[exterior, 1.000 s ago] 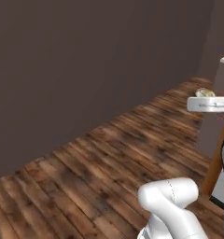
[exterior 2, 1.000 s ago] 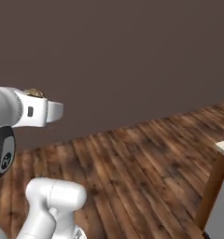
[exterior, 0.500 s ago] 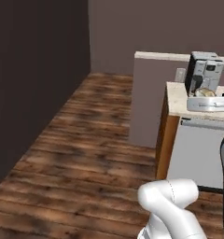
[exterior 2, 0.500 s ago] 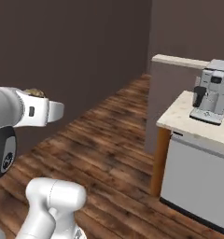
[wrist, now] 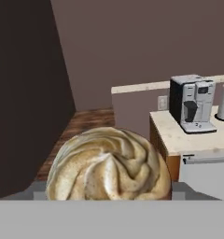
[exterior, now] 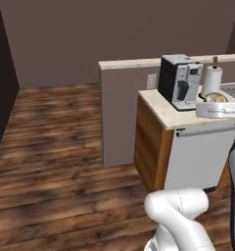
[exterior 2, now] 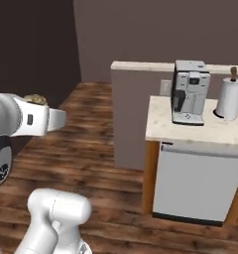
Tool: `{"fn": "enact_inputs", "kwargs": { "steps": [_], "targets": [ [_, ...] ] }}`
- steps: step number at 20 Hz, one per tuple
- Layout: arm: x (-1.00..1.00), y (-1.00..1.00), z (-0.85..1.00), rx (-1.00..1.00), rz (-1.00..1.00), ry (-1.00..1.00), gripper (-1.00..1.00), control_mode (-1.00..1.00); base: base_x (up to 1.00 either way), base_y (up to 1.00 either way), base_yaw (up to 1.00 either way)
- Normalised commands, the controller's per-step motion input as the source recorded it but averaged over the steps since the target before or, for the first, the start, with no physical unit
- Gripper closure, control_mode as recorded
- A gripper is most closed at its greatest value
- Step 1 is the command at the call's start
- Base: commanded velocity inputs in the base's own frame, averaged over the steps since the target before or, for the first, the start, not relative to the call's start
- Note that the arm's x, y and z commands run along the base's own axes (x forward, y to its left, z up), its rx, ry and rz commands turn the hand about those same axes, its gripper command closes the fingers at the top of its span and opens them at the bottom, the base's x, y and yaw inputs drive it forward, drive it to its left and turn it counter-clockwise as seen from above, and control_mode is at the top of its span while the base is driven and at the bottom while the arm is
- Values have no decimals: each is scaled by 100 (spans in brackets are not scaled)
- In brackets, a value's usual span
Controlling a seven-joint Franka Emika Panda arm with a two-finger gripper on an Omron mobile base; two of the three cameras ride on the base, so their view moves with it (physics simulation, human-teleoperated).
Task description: Take the cupcake and cake from the fridge and place them on the empty tray on the dining counter.
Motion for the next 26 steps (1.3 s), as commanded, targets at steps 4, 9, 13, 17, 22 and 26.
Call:
{"fn": "enact_inputs", "kwargs": {
  "steps": [4, 9, 13, 17, 22, 26],
  "targets": [
    [0, 0, 0, 0, 0, 0, 100, 100, 100, 100, -28],
    [0, 0, 0, 0, 0, 0, 100, 100, 100, 100, -35],
    [0, 0, 0, 0, 0, 0, 100, 100, 100, 100, -43],
    [0, 0, 0, 0, 0, 0, 100, 100, 100, 100, -43],
    [0, 0, 0, 0, 0, 0, 100, 100, 100, 100, -44],
    [0, 0, 0, 0, 0, 0, 100, 100, 100, 100, -44]
  ]
}}
